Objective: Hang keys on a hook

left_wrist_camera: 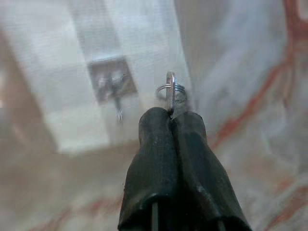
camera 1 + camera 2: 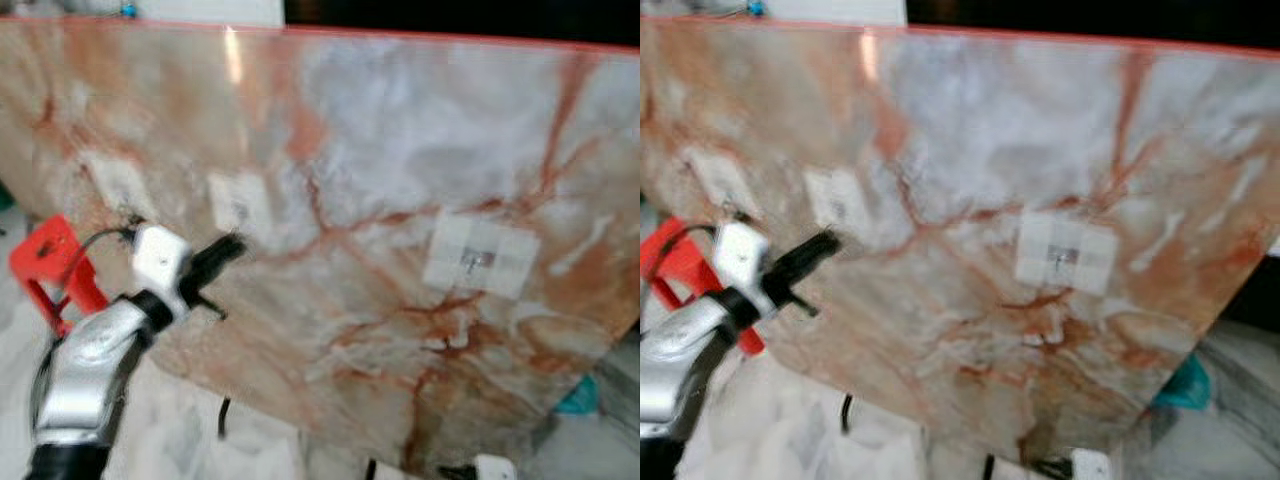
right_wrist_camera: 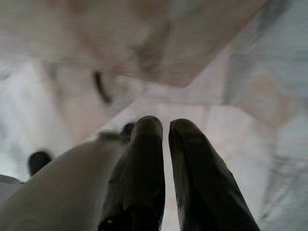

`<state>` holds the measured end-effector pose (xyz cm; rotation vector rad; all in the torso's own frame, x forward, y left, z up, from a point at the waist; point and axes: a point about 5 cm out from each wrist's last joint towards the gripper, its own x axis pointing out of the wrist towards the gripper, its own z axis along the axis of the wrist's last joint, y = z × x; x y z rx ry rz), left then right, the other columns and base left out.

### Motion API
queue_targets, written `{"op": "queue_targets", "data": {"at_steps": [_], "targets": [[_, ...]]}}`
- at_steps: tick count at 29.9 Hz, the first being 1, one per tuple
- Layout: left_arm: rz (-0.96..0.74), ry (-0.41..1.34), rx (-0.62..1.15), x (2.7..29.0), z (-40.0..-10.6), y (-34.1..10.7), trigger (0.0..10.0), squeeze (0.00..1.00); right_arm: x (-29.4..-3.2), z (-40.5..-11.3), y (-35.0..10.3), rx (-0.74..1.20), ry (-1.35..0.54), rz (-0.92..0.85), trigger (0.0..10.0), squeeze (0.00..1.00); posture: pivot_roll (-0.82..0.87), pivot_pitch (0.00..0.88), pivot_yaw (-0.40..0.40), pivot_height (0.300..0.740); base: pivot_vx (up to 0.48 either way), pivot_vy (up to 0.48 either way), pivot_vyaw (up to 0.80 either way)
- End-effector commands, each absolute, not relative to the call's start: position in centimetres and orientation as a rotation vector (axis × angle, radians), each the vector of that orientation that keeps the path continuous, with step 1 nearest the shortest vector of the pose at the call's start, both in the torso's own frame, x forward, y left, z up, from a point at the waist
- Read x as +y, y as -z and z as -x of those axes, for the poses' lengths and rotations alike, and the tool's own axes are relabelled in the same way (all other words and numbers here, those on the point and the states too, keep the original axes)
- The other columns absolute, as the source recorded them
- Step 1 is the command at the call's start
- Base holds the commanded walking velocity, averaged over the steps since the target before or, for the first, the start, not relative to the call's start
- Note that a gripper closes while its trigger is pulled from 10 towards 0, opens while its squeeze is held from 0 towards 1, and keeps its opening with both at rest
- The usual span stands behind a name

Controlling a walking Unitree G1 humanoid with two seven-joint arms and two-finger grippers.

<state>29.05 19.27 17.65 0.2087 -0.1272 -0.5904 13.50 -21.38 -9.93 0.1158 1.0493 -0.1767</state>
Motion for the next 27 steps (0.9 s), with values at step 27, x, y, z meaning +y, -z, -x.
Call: {"op": "queue_targets", "data": {"at_steps": [27], "targets": [[-0.283, 0.592, -0.048, 21.4, -26.2, -18.0, 10.0, 0.00, -20.0, -14.3, 9.9, 1.031, 0.137, -0.136, 10.0, 0.00, 0.05, 0.031, 0.001, 0.740, 0.000, 0.000, 0.00]]}}
